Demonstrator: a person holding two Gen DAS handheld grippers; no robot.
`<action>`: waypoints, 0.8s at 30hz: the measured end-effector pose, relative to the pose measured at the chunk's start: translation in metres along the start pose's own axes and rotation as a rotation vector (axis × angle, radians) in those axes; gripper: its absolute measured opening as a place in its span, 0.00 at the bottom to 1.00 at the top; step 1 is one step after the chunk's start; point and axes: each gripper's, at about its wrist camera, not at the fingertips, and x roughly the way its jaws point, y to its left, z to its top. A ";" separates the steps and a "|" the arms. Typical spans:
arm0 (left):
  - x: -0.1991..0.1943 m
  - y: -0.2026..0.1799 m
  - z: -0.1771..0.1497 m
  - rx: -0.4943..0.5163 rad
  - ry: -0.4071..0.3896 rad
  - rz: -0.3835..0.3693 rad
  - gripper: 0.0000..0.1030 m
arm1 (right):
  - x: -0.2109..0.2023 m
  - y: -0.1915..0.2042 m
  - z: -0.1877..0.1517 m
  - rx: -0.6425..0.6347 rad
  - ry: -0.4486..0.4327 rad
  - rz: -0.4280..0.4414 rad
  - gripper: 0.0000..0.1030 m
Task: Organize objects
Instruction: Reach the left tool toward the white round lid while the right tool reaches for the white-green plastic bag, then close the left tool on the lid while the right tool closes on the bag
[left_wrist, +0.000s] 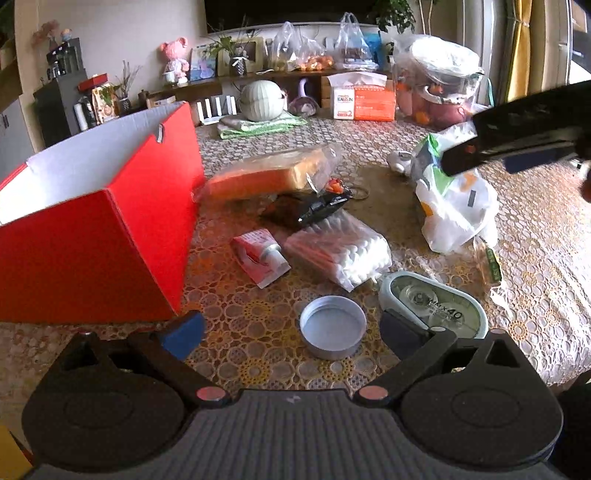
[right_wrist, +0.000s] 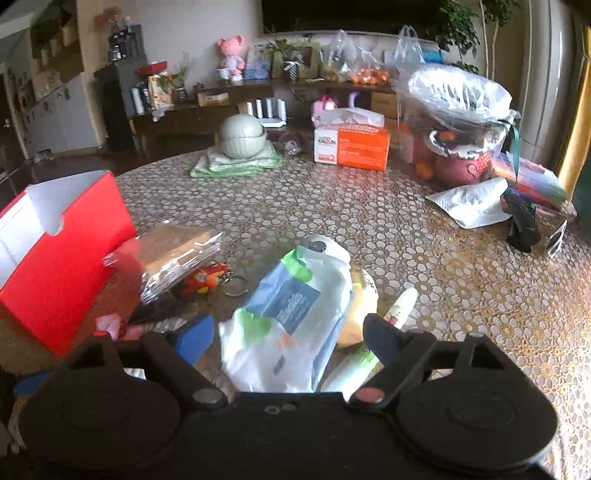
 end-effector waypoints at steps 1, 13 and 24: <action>0.001 0.000 -0.001 0.002 0.002 -0.006 0.95 | 0.004 -0.002 0.003 0.020 0.009 -0.006 0.88; 0.007 -0.007 -0.004 0.046 -0.023 -0.042 0.72 | 0.036 -0.013 0.007 0.221 0.104 -0.059 0.88; 0.004 -0.015 -0.004 0.093 -0.046 -0.056 0.37 | 0.025 -0.006 0.007 0.247 0.111 -0.014 0.43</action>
